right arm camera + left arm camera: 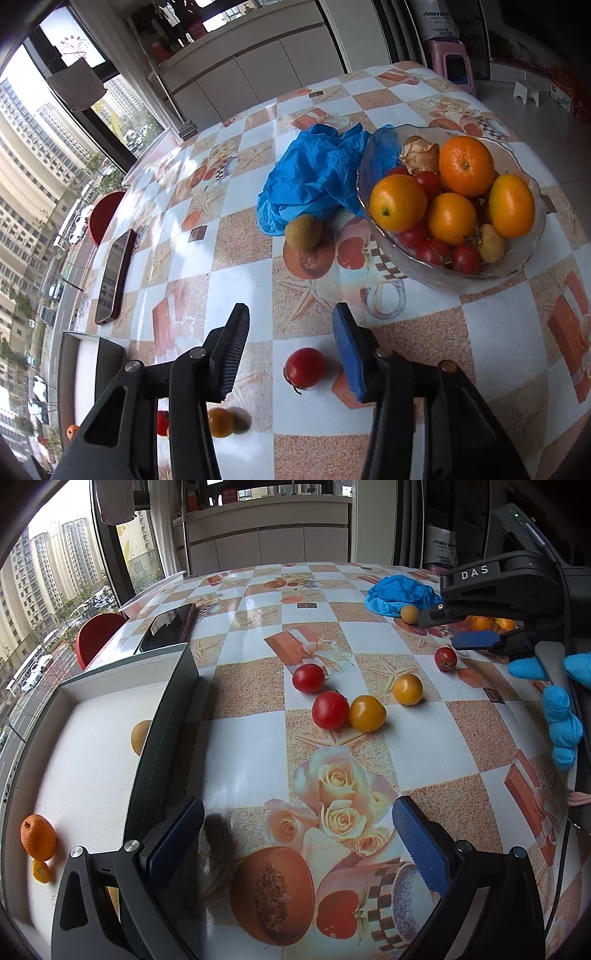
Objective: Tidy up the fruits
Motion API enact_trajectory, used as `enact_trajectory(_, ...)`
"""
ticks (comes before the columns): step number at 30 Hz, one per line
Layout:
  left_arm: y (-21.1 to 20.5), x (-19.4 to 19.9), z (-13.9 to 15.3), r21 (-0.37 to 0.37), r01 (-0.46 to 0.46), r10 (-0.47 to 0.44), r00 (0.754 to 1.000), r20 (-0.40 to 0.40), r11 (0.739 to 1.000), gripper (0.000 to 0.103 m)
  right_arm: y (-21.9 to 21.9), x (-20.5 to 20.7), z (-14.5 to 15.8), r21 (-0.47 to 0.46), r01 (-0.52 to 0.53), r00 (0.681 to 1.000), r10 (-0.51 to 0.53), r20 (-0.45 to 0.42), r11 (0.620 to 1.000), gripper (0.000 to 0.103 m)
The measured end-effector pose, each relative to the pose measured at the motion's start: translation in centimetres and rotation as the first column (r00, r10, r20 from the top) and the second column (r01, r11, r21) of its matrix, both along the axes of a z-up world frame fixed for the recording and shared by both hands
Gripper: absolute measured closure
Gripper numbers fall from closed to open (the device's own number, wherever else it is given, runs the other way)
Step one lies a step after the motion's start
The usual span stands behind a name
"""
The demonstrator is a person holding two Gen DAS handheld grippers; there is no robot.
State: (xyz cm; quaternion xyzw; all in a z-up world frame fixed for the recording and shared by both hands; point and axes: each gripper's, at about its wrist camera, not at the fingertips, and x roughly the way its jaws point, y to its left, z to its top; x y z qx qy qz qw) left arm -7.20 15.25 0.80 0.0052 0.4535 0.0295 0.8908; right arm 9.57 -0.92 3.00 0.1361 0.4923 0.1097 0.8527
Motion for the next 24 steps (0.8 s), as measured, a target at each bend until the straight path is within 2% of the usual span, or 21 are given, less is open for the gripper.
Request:
enact_trajectory(4,0.0,0.0,0.0,0.0,0.0,0.0,1.0,0.0,1.0,0.001,1.3,2.0,-0.9,-0.011,0.047,0.999,-0.048,-0.018,0.999,0.052)
enact_trajectory(10,0.0,0.0,0.0,0.0,0.0,0.0,1.0,0.0,1.0,0.001,2.5,5.0,-0.9,-0.057,0.1,0.995,-0.1,0.006,0.993,0.054)
enact_trajectory(11,0.0,0.0,0.0,0.0,0.0,0.0,1.0,0.0,1.0,0.001,2.4,5.3,-1.0,-0.064,0.108,0.994,-0.108,0.008,0.992,0.063)
enact_trajectory(12,0.0,0.0,0.0,0.0,0.0,0.0,1.0,0.0,1.0,0.001,2.4,5.5,-1.1,-0.075,0.11,0.994,-0.11,0.009,0.991,0.078)
enact_trajectory(15,0.0,0.0,0.0,-0.001,0.0,0.0,1.0,0.0,1.0,0.001,1.9,5.3,-1.2,-0.067,0.105,0.994,-0.104,0.014,0.992,0.099)
enact_trajectory(20,0.0,0.0,0.0,0.0,0.0,0.0,1.0,0.0,1.0,0.001,0.5,2.4,-0.5,0.04,0.038,0.999,-0.039,0.024,0.998,0.099)
enact_trajectory(24,0.0,0.0,0.0,0.0,0.0,0.0,1.0,0.0,1.0,0.001,-0.8,-0.9,0.6,0.082,-0.031,0.999,0.028,0.033,0.996,0.099)
